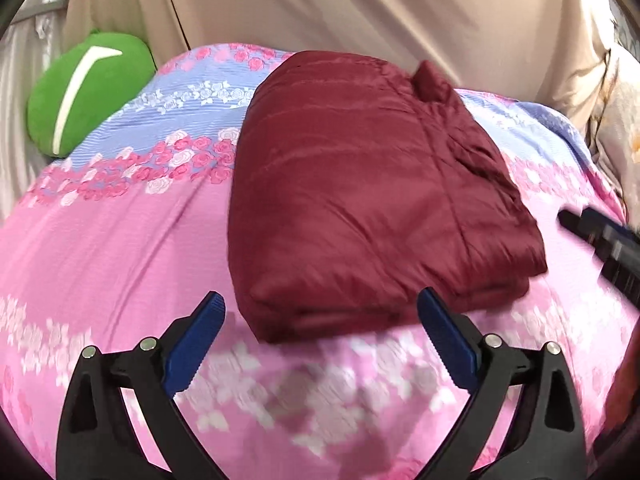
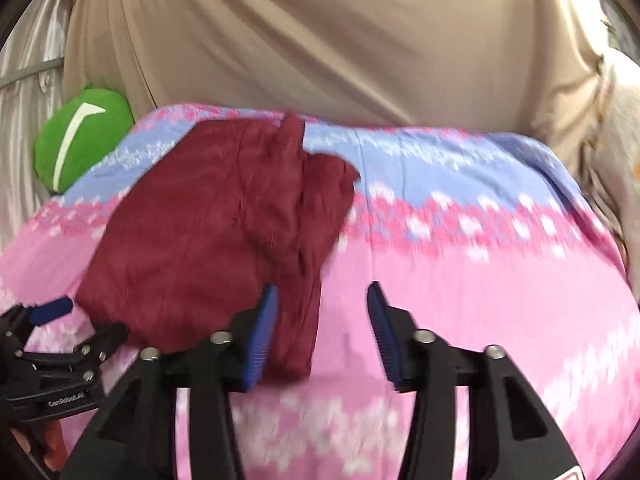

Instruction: Fold large clothes

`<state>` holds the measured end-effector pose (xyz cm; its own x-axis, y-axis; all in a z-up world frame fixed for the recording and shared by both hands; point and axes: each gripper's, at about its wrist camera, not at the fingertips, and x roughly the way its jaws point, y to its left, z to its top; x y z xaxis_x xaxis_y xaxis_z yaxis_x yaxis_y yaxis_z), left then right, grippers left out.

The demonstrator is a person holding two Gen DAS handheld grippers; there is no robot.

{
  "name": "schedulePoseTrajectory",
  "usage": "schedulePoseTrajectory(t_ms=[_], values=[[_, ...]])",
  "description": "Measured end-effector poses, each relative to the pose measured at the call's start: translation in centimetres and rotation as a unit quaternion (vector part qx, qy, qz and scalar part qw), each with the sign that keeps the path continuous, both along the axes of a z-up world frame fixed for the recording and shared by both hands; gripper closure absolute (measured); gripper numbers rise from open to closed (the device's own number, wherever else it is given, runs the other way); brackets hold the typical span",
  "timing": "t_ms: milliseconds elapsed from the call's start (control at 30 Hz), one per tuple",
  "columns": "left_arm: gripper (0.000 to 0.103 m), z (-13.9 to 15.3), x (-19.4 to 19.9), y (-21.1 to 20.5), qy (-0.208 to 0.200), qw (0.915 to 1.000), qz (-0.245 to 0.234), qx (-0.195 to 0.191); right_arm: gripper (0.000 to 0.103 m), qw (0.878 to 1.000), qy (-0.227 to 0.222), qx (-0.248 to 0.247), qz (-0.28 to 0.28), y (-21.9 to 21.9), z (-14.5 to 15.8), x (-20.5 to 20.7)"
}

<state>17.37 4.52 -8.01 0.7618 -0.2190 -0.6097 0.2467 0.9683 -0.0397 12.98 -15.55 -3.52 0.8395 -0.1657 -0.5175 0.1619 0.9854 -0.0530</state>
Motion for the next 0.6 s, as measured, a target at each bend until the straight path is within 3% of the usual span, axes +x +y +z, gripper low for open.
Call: schedulePoseTrajectory(t_ms=[100, 233, 333, 600], values=[[0.008, -0.5, -2.0, -1.0, -0.025, 0.9997, 0.005, 0.001, 0.055, 1.000, 0.005, -0.024, -0.010, 1.6, -2.4, -1.7], [0.008, -1.1, -3.0, -1.6, -0.048, 0.9985, 0.024, 0.016, 0.052, 1.000, 0.004, 0.004, -0.011, 1.8, -3.3, -3.2], [0.008, -1.4, -3.1, -1.8, -0.035, 0.9988, 0.027, 0.019, 0.050, 1.000, 0.004, 0.014, -0.011, 2.1, -4.0, -3.8], [0.008, -1.2, -3.9, -1.4, -0.057, 0.9954, 0.071, 0.029, 0.050, 1.000, 0.005, 0.014, -0.008, 3.1, -4.6, -4.2]])
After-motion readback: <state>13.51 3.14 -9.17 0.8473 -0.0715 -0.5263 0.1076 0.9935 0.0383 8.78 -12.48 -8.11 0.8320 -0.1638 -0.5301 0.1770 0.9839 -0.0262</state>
